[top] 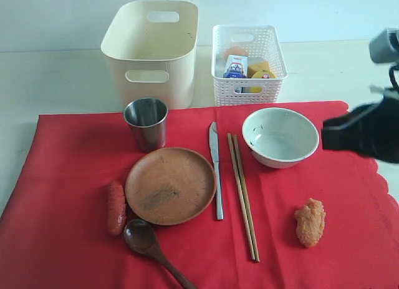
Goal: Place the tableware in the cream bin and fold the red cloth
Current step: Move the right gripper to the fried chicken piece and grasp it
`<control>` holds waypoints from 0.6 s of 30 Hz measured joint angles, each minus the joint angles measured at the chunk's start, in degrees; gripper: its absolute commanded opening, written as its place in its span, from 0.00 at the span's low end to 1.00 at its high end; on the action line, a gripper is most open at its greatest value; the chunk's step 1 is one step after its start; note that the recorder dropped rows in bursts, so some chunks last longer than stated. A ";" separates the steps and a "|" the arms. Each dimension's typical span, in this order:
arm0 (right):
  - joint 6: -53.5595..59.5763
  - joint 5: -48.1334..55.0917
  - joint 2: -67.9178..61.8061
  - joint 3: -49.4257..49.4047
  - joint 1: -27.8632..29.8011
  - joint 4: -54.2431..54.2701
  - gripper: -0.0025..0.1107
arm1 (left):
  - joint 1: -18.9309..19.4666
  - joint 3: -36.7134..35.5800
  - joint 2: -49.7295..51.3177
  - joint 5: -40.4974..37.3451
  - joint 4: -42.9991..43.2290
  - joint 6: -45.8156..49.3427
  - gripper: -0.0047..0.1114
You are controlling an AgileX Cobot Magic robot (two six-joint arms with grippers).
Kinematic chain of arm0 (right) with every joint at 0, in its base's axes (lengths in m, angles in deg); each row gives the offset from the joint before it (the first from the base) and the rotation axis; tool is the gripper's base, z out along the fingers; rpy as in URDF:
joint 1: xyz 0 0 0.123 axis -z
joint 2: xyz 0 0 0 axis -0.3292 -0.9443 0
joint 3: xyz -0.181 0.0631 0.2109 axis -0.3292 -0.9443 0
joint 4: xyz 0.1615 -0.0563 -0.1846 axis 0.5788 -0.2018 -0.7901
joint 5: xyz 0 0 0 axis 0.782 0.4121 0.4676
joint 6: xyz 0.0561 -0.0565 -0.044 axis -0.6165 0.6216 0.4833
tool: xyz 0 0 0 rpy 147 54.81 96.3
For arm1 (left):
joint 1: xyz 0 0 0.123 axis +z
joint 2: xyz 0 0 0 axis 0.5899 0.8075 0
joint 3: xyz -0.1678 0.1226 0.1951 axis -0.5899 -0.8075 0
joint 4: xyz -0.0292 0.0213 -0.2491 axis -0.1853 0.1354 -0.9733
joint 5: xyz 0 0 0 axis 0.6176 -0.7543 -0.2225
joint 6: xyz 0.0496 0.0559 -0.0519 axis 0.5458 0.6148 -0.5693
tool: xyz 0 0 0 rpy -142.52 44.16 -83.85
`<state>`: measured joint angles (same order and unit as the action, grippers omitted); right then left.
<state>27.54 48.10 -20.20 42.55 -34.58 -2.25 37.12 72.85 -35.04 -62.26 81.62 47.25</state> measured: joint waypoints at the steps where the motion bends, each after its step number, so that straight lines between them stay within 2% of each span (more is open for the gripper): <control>1: 0.00 0.00 0.69 -1.79 0.00 0.48 0.09 | 0.00 0.00 0.00 0.00 0.00 0.00 0.04; 3: 0.25 0.00 1.34 -4.84 0.00 1.87 0.23 | 0.00 0.00 0.00 0.00 0.00 0.00 0.04; 4: 0.42 -0.12 1.17 -5.18 -0.52 2.03 0.33 | 0.00 0.00 0.00 0.00 0.00 0.00 0.04; 6: 1.24 -0.69 -1.37 -5.18 -4.04 2.28 0.47 | 0.00 0.00 0.00 0.00 0.00 0.00 0.04; 8: 2.14 -1.29 -5.97 -5.18 -8.22 2.05 0.54 | 0.00 0.00 0.00 0.00 0.00 0.00 0.04; 11: 2.56 -4.08 -13.63 -5.18 -10.59 1.29 0.61 | 0.00 0.00 0.00 0.00 0.00 0.00 0.04; 18: 2.56 -11.86 -19.93 -5.42 -10.80 0.84 0.63 | 0.00 0.00 0.00 0.00 0.00 0.00 0.04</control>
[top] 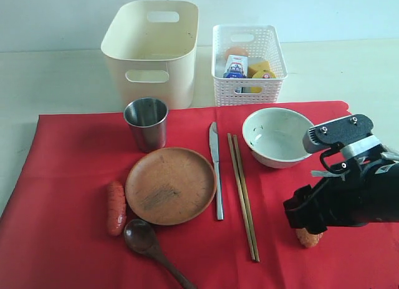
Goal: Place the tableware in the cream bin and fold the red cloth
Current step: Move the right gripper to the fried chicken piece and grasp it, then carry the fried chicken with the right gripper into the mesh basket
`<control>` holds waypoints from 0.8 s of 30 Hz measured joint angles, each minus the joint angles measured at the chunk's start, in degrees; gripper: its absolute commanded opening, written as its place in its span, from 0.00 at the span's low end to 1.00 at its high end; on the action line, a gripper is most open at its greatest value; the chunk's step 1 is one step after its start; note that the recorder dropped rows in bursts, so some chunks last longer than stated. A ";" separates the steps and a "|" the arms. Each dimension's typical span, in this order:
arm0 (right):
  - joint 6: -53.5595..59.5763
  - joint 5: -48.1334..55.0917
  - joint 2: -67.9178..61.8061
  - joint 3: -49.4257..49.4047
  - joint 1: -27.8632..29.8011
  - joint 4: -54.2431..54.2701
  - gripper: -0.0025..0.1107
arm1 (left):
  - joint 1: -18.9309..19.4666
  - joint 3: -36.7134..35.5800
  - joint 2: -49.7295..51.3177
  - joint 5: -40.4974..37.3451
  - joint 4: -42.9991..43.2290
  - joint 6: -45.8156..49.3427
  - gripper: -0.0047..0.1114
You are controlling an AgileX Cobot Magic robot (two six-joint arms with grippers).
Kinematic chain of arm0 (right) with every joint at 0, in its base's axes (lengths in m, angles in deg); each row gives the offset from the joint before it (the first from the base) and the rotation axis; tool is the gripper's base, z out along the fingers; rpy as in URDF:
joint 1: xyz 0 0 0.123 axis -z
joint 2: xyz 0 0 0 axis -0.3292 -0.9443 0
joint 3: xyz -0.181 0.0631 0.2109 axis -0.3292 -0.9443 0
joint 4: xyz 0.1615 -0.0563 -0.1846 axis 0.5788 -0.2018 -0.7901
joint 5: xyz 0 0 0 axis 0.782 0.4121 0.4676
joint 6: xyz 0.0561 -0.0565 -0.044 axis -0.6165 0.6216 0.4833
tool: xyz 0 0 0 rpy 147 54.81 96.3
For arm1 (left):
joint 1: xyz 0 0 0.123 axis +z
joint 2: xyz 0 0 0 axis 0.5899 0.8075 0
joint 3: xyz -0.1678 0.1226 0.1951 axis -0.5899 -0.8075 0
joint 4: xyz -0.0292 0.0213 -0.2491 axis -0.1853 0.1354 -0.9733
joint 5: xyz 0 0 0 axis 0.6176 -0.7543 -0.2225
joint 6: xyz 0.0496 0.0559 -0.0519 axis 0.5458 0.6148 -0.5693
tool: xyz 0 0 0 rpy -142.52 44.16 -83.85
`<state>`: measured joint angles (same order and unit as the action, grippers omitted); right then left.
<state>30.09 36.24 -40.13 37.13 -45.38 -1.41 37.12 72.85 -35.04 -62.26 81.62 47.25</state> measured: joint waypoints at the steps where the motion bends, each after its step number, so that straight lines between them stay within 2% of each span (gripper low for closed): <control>1: 0.00 -0.03 -0.61 0.00 0.00 0.00 0.63 | 0.00 0.00 0.00 0.00 0.00 0.00 0.04; 4: 0.00 -1.01 -3.81 0.00 0.00 0.00 0.61 | 0.00 0.00 0.00 0.00 0.00 0.00 0.04; 6: 0.00 -1.59 -6.29 0.00 0.00 -0.03 0.56 | 0.00 0.00 0.00 0.00 0.00 0.00 0.04; 8: 0.00 -1.75 -8.02 0.00 0.00 -0.18 0.46 | 0.00 0.00 0.00 0.00 0.00 0.00 0.04; 12: 0.15 -2.18 -7.77 0.00 0.00 -0.17 0.19 | 0.00 0.00 0.00 0.00 0.00 0.00 0.04; 16: 0.15 1.32 -3.70 0.00 0.00 -0.17 0.03 | 0.00 0.00 0.00 0.00 0.00 0.00 0.04; 21: 0.27 3.92 5.13 1.96 0.00 -0.17 0.02 | 0.00 0.00 0.00 0.00 0.00 0.00 0.04; 24: 0.27 1.45 9.45 5.27 0.00 -0.29 0.02 | 0.00 0.00 0.00 0.00 0.00 0.00 0.04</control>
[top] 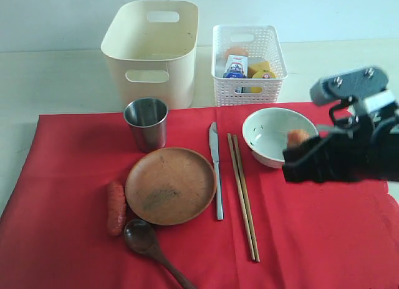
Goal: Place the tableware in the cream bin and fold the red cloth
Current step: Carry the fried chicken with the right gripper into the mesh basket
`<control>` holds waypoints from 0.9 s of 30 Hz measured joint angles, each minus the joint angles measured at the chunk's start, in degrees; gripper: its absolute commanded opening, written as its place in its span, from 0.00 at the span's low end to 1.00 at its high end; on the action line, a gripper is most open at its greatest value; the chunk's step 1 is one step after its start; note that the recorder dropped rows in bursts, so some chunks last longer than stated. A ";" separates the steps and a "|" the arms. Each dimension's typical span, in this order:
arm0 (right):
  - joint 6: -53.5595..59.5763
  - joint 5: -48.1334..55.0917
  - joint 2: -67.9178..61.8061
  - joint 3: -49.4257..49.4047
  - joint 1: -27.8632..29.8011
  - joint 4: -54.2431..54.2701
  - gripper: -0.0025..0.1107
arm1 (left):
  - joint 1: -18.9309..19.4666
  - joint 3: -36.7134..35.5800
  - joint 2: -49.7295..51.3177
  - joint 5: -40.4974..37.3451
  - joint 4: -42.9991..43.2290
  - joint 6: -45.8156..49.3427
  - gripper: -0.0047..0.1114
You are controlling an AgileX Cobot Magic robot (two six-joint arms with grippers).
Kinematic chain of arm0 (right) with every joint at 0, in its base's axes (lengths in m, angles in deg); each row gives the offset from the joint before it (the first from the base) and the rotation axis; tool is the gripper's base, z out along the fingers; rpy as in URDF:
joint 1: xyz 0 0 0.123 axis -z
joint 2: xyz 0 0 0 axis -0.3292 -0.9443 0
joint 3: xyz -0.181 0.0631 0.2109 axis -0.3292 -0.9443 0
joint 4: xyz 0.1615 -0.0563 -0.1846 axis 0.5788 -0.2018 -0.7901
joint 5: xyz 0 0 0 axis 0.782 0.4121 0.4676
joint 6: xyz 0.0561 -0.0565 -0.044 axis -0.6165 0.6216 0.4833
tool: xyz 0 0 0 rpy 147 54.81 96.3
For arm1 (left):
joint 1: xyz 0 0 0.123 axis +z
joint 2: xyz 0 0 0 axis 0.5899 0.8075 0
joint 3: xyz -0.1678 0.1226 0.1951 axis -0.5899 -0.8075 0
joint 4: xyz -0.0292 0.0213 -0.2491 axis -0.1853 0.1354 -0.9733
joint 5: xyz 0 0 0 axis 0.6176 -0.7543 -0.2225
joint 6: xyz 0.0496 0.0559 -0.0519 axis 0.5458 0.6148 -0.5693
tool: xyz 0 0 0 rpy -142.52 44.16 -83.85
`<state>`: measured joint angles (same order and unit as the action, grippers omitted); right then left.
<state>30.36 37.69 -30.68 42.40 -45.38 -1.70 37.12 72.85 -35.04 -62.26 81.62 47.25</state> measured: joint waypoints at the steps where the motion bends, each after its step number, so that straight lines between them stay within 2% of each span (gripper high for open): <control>1: 0.00 -1.90 0.81 1.57 0.00 0.00 0.02 | 0.00 0.00 0.00 0.00 0.00 0.00 0.04; 5: 0.11 -9.76 -0.28 8.69 0.00 0.00 0.02 | 0.00 0.00 0.00 0.00 0.00 0.00 0.04; 8: 0.21 -11.52 -5.47 15.37 0.00 -1.21 0.02 | 0.00 0.00 0.00 0.00 0.00 0.00 0.04; 13: 0.21 -17.18 -19.81 26.13 0.13 -4.45 0.02 | 0.00 0.00 0.00 0.00 0.00 0.00 0.04; 18: 0.32 -18.92 -38.48 41.25 2.71 -4.91 0.02 | 0.00 0.00 0.00 0.00 0.00 0.00 0.04; 21: 0.44 -17.25 -47.23 50.33 4.20 -4.12 0.11 | 0.00 0.00 0.00 0.00 0.00 0.00 0.04; 27: 2.81 -15.66 -55.52 58.15 4.64 -2.39 0.49 | 0.00 0.00 0.00 0.00 0.00 0.00 0.04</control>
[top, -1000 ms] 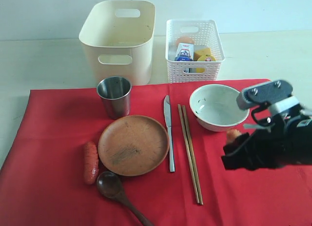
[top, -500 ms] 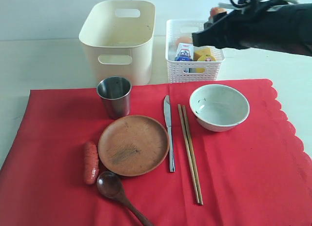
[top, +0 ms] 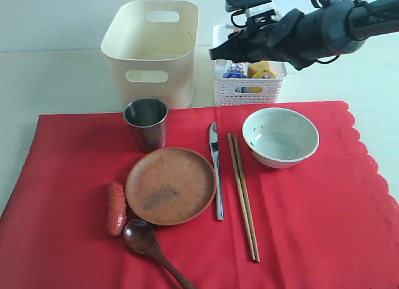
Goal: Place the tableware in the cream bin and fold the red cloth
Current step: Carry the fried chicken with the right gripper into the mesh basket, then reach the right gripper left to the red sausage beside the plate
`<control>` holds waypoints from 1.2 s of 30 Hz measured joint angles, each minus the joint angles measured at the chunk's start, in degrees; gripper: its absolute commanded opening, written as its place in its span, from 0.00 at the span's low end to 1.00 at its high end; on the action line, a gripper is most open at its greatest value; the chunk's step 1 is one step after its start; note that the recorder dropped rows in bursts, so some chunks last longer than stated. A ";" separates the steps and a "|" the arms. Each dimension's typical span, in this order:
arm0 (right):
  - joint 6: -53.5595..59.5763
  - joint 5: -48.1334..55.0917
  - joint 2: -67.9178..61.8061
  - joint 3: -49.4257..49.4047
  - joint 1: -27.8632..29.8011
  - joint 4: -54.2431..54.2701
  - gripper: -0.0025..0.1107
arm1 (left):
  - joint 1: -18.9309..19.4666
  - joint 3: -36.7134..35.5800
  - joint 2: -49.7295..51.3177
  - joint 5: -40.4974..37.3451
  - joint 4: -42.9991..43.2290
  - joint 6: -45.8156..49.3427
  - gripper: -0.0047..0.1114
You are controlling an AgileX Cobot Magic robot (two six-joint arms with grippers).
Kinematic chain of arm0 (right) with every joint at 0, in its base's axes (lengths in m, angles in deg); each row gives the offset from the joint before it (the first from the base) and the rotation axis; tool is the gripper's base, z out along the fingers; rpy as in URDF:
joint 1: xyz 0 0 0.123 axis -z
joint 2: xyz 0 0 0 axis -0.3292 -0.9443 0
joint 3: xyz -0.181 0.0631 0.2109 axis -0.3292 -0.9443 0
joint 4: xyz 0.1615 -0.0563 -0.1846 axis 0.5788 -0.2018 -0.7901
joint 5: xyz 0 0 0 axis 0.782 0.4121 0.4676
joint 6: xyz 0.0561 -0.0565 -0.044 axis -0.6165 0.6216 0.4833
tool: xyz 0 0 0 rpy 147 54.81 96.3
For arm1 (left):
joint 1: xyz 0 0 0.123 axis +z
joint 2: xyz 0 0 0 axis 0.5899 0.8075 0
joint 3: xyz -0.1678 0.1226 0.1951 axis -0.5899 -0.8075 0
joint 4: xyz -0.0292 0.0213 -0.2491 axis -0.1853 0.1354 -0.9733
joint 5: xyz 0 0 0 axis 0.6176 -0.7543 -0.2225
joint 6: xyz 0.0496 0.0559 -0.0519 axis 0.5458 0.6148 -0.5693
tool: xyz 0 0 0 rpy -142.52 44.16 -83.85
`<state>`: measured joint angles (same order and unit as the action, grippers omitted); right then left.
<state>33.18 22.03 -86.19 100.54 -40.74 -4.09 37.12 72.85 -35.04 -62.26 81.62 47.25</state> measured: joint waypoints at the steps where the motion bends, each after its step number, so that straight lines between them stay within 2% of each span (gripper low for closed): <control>1: 0.16 0.04 -0.26 0.45 0.00 0.34 0.55 | 0.00 0.00 0.00 0.00 0.00 0.00 0.04; 4: 0.36 -0.27 -0.35 1.15 0.00 3.67 0.76 | 0.00 0.00 0.00 0.00 0.00 0.00 0.04; 6: 0.55 -0.43 -0.35 1.26 0.00 6.25 0.84 | 0.00 0.00 0.00 0.00 0.00 0.00 0.04; 8: 2.16 -0.12 -0.35 1.26 0.00 7.51 0.88 | 0.00 0.00 0.00 0.00 0.00 0.00 0.04; 10: 4.55 4.30 0.38 1.26 0.08 7.99 0.86 | 0.00 0.00 0.00 0.00 0.00 0.00 0.04; 12: 7.04 11.22 1.94 1.26 0.22 7.47 0.80 | 0.00 0.00 0.00 0.00 0.00 0.00 0.04; 14: 7.96 18.22 4.26 1.26 0.22 6.09 0.71 | 0.00 0.00 0.00 0.00 0.00 0.00 0.04; 18: 3.39 26.43 9.05 1.12 1.02 -0.27 0.41 | 0.00 0.00 0.00 0.00 0.00 0.00 0.04; 21: -2.38 28.17 12.35 -1.50 2.63 -5.74 0.17 | 0.00 0.00 0.00 0.00 0.00 0.00 0.04; 23: -3.65 28.17 14.62 -4.74 3.39 -7.31 0.05 | 0.00 0.00 0.00 0.00 0.00 0.00 0.04; 24: -4.08 27.65 15.77 -6.78 3.52 -7.66 0.02 | 0.00 0.00 0.00 0.00 0.00 0.00 0.04; 28: -4.24 25.25 19.55 -14.42 1.16 -7.39 0.02 | 0.00 0.00 0.00 0.00 0.00 0.00 0.04; 31: -2.71 24.69 21.42 -18.26 -3.65 -7.00 0.02 | 0.00 0.00 0.00 0.00 0.00 0.00 0.04; 36: -1.41 26.23 21.32 -19.91 -14.89 -6.88 0.05 | 0.00 0.00 0.00 0.00 0.00 0.00 0.04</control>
<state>31.77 48.26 -64.87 80.63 -55.63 -10.96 37.12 72.85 -35.04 -62.26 81.62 47.25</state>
